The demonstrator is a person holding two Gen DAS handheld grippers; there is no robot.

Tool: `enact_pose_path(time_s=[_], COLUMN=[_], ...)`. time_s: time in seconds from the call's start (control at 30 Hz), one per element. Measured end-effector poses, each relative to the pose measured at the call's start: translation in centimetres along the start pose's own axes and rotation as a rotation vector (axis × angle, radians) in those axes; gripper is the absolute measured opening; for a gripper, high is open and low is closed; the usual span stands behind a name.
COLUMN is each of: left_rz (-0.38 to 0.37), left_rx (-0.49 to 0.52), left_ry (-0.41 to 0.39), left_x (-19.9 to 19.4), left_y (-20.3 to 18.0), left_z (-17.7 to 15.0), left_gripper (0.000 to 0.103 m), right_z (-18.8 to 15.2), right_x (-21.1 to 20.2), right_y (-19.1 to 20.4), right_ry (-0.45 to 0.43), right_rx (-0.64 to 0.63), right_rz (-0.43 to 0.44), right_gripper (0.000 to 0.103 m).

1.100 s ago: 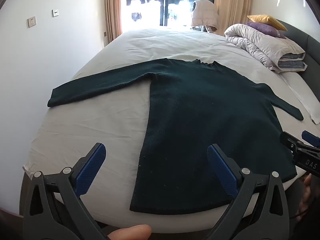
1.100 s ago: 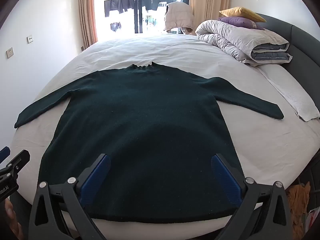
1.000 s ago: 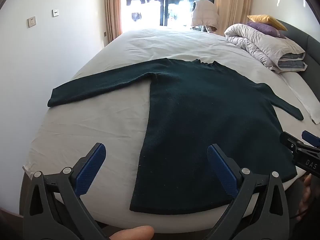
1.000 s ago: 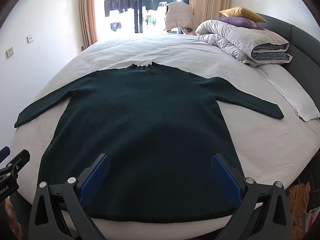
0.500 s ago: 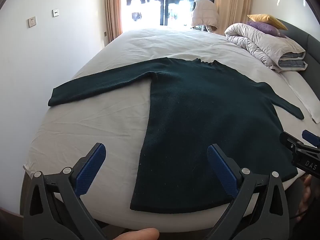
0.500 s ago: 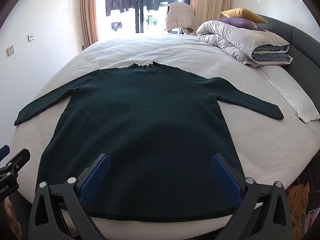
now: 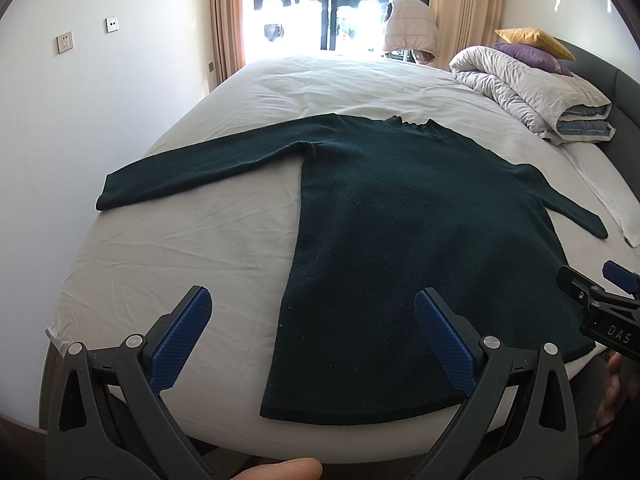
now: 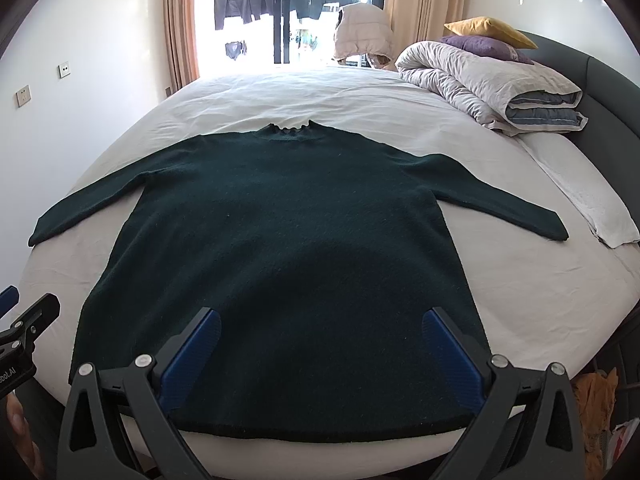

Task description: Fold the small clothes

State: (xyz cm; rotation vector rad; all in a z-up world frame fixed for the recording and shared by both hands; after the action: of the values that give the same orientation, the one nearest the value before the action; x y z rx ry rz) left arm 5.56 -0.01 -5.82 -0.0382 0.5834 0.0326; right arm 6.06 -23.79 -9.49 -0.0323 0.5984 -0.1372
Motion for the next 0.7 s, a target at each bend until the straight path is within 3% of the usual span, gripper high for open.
enact_pose_path(time_s=[0.7], left_rz=[-0.001], left_rx=[-0.002], left_ry=[0.003], left_x=[0.24], left_y=[0.24], left_z=[-0.75], left_gripper=[0.103], right_z=[-0.2], right_x=[0.09], right_y=[0.25], right_ry=[0.003], right_rx=[-0.003], right_rz=[0.003], right_gripper=[0.103])
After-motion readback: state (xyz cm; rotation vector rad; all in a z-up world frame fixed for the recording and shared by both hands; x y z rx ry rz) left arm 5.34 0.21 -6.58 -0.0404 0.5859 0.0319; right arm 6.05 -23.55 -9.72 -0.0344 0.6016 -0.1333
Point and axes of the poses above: each gripper's, at about its wrist camera, not at the fingertips, and x roughly the way its jaws point, y to its left, z to its top, the point moved 8 cm from there along x, roughly the way its jaws point, and after that the axes turned 13 degrees about -y, right-handed, at the moved point
